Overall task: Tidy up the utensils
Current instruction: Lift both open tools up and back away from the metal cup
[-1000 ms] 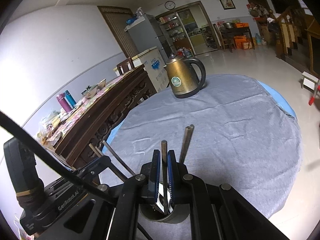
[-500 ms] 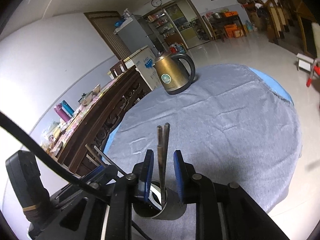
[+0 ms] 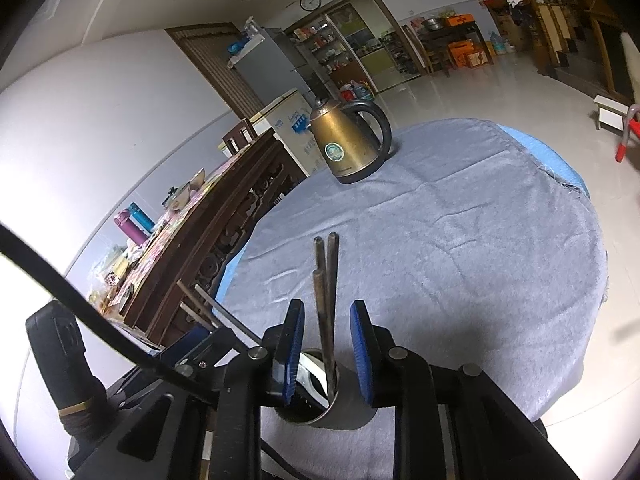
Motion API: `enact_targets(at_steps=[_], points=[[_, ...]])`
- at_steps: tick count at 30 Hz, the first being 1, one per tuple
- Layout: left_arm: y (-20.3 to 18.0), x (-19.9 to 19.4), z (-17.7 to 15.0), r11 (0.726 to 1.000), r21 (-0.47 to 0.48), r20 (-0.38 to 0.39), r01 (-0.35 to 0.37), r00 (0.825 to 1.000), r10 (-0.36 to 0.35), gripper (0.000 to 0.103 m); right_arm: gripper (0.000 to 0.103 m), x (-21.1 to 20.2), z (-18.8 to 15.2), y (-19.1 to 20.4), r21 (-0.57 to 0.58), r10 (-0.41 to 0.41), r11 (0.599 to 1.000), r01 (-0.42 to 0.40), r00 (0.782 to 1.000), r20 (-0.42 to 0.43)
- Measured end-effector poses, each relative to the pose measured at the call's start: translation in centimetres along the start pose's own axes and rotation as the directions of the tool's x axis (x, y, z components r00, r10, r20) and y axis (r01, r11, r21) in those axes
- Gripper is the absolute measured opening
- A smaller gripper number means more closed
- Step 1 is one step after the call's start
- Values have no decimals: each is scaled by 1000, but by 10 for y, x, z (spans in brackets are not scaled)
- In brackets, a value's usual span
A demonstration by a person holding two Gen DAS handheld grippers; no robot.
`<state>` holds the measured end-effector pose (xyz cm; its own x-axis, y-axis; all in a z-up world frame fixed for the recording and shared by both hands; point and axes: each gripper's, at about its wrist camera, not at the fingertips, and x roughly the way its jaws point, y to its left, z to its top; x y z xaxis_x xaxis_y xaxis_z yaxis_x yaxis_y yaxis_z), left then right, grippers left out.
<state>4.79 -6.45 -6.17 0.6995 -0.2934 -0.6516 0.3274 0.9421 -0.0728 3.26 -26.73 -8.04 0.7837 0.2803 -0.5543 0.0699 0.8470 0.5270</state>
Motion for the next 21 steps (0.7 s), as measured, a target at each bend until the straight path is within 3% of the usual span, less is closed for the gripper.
enact_targets(at_steps=[12, 14, 16, 21], points=[[5, -25, -10, 995, 36, 53, -97, 994, 95, 69, 26, -7, -12, 14, -25, -7, 1000, 7, 1000, -15], [4, -29, -12, 993, 45, 62, -112, 992, 109, 69, 32, -9, -14, 16, -30, -13, 999, 13, 1000, -16], [6, -32, -14, 991, 50, 65, -127, 990, 123, 72, 53, -11, -17, 17, -26, -22, 999, 22, 1000, -12], [11, -42, -18, 985, 42, 85, -168, 983, 164, 78, 54, -17, -28, 18, -46, -57, 997, 56, 998, -2]])
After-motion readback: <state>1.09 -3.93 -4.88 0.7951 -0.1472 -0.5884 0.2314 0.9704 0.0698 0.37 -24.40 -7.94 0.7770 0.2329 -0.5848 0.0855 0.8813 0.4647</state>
